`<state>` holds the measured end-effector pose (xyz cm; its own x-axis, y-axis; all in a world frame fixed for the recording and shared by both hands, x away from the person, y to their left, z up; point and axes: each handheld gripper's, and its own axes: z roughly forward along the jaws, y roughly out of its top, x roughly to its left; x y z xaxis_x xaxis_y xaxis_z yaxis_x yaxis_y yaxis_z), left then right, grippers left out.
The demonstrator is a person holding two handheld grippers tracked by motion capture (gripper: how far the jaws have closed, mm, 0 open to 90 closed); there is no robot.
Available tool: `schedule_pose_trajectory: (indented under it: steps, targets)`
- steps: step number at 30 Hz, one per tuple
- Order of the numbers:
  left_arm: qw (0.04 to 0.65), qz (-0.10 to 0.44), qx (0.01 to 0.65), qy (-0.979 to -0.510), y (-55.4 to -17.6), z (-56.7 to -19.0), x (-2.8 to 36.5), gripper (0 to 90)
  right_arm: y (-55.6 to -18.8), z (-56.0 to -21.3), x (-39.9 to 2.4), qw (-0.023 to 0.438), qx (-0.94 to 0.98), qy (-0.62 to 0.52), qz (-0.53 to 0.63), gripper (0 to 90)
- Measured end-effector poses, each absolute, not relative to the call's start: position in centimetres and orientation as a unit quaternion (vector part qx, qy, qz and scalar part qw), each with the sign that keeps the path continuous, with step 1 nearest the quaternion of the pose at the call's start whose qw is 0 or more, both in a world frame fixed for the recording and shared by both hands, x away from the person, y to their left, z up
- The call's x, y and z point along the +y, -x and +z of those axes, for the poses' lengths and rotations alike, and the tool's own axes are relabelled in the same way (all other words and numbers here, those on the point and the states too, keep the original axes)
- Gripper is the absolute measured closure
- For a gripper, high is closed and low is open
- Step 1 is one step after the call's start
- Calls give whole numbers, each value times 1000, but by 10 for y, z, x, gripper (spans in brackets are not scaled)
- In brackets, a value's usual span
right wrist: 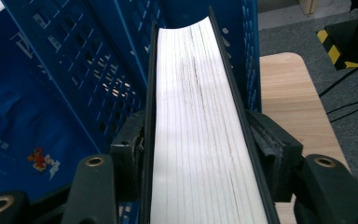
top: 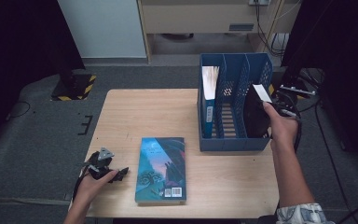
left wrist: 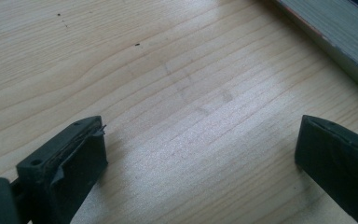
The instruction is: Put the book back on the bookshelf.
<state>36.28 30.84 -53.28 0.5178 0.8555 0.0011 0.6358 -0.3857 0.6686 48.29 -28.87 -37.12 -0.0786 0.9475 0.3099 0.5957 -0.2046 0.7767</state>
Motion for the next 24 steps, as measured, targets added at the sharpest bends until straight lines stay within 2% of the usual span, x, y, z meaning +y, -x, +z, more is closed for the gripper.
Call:
schedule_pose_trajectory:
  steps: [12, 24]
  targets:
    - [311, 176, 459, -813, -363, -533, 308, 14, -484, -374, -282, 210, 599, -643, 428, 431]
    - [312, 176, 460, -813, -363, -533, 308, 12, -483, -370, -276, 255, 612, -635, 396, 517]
